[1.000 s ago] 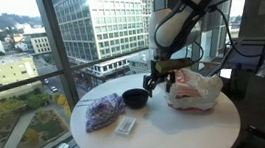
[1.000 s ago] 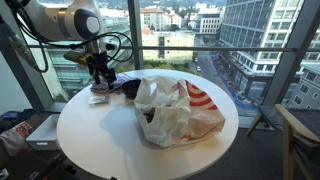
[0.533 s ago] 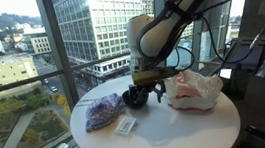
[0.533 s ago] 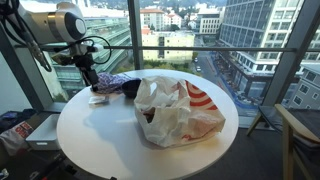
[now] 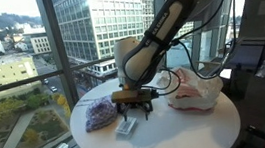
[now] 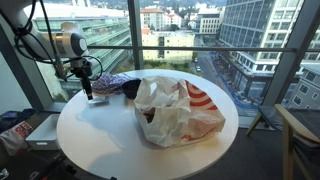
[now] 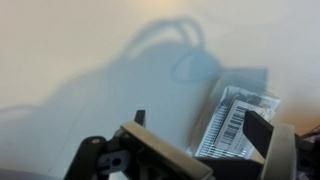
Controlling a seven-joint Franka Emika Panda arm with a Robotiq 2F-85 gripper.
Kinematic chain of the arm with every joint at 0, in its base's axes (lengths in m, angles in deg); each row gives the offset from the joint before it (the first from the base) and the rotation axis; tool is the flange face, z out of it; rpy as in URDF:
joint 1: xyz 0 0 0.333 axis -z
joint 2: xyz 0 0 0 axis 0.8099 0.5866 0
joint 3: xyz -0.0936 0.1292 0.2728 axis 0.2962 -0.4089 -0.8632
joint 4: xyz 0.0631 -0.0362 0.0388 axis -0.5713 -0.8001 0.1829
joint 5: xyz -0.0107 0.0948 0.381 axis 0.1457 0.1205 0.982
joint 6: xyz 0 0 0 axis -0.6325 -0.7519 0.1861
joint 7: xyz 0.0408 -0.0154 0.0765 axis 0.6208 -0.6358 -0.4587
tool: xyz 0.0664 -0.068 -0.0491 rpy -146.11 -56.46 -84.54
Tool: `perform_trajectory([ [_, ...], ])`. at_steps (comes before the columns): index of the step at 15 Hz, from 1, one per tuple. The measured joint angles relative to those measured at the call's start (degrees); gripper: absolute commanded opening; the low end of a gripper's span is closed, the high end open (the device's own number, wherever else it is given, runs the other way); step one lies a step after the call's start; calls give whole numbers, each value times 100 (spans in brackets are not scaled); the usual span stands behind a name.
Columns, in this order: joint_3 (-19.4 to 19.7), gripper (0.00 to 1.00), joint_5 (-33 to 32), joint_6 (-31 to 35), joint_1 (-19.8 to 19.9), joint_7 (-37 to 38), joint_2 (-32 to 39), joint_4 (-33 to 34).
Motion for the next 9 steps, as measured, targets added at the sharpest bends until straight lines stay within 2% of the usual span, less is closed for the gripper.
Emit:
perform_trajectory([
  [4,90,100,88,624,-94,268,421,236],
  [9,105,100,445,817,-112,198,722,418],
])
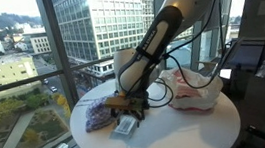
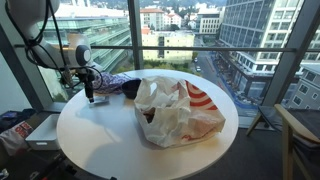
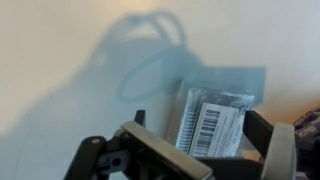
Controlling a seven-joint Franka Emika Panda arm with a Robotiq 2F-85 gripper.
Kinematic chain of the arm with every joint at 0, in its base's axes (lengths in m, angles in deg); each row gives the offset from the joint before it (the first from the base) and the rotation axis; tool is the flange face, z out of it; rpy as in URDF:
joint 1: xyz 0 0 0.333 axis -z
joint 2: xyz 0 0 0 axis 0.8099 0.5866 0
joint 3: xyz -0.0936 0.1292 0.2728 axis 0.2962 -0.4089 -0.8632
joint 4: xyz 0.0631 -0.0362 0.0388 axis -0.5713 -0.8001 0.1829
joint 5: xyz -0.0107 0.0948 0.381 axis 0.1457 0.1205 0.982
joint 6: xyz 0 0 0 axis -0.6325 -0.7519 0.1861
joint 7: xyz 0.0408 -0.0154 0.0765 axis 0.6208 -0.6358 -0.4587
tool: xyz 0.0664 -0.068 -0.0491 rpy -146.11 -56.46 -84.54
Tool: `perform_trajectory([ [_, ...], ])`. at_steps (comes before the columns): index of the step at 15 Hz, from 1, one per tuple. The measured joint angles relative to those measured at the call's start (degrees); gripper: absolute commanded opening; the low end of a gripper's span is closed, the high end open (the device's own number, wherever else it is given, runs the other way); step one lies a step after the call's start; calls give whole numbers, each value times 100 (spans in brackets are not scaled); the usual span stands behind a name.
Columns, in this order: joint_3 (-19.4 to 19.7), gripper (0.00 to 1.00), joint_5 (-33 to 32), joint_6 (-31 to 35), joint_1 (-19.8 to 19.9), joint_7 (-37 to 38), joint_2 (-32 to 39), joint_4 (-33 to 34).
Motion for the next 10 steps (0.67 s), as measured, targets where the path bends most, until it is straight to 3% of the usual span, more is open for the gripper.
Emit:
perform_trajectory([
  [10,128,100,57,-188,-10,-64,126,147],
])
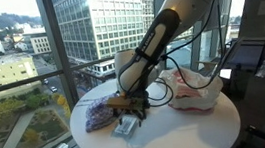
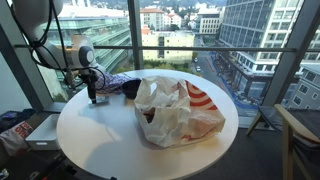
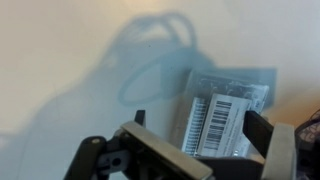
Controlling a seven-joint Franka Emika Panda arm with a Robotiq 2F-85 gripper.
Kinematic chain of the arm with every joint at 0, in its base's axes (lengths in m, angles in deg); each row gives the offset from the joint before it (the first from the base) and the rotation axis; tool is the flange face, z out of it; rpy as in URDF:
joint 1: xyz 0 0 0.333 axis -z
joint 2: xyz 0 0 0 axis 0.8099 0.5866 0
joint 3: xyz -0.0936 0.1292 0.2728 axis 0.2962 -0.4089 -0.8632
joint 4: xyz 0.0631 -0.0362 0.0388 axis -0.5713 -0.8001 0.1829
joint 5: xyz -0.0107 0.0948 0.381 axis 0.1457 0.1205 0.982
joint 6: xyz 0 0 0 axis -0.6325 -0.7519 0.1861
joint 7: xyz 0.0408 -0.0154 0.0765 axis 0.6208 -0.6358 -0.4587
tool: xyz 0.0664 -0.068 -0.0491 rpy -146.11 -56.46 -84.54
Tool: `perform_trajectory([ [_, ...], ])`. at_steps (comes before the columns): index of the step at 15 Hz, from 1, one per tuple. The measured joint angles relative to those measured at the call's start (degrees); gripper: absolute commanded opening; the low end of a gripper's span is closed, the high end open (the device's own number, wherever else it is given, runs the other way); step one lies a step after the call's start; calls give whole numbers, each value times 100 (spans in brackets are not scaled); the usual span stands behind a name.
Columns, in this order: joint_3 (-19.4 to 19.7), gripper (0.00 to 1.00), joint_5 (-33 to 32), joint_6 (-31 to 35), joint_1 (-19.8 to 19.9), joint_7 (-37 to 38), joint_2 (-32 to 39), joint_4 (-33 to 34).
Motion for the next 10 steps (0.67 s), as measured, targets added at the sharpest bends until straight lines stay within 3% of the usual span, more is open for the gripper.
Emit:
perform_trajectory([
  [10,14,100,48,-249,-72,-8,554,684],
])
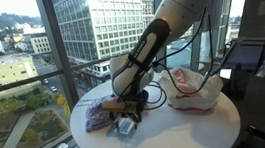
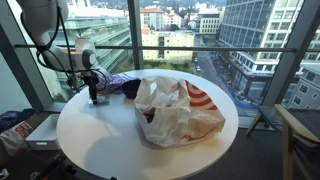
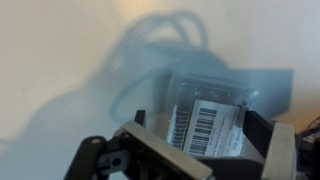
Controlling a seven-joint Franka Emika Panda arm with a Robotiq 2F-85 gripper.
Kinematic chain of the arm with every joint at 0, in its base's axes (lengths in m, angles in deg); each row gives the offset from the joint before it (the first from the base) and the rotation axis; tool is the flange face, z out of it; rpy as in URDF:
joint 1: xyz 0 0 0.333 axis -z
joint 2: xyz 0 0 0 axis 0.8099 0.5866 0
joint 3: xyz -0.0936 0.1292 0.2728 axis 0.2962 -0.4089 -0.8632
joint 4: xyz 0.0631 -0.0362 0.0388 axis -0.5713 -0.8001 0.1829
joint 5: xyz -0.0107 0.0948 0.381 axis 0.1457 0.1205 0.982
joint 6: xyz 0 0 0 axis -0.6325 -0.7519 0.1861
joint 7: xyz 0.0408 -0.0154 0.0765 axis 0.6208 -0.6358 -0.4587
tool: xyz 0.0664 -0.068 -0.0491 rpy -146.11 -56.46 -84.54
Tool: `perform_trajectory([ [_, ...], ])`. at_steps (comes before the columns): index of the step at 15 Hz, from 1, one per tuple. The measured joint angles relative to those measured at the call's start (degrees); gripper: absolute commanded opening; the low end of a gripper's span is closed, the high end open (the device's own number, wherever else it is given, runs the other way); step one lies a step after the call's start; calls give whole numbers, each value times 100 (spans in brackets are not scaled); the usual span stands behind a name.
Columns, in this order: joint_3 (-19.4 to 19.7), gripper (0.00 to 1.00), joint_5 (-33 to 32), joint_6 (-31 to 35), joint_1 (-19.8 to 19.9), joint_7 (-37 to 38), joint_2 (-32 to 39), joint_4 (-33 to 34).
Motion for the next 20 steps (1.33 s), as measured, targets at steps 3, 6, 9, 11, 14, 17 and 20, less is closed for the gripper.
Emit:
perform_trajectory([
  [3,10,100,0,1,-46,1,138,150],
  [6,18,100,3,1,-64,2,199,237],
  [9,37,100,5,74,-71,2,238,278],
  [11,48,100,11,127,-71,2,237,294],
  [14,99,100,60,193,-65,3,230,322],
  [17,145,100,177,213,-56,12,230,331],
  [20,161,100,286,225,-62,78,236,333],
])
